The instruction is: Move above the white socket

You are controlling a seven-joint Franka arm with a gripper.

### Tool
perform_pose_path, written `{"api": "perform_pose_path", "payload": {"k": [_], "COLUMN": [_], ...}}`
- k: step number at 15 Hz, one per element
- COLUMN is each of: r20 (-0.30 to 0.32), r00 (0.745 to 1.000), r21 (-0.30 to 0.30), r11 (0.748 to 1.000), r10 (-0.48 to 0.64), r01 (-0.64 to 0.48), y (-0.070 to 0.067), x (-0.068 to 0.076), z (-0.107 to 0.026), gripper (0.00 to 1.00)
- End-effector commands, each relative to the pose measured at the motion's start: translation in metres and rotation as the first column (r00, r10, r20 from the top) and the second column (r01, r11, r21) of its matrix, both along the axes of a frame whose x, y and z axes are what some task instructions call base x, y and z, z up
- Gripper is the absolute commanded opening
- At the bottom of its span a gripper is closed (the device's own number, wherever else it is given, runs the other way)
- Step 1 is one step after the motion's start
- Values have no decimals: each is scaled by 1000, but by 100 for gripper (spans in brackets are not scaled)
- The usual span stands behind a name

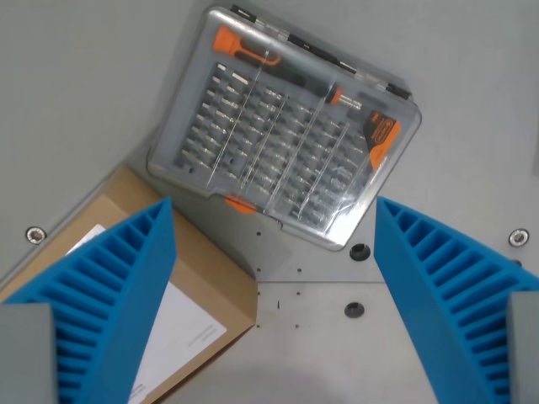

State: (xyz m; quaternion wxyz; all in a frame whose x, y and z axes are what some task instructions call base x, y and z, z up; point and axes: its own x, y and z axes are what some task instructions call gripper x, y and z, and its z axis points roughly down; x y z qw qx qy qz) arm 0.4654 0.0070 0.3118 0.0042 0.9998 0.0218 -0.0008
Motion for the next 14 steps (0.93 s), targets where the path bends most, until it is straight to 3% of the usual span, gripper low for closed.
{"api": "perform_pose_path", "payload": {"k": [1,14], "r20": [8,1], "r00": [997,980], "r21": [-3,-5], "r11": [997,980], "r10": [72,198], "r01": [-72,-198], "y": [-5,-16], "x": [12,49], "z": [-6,-40], "gripper": [100,100]}}
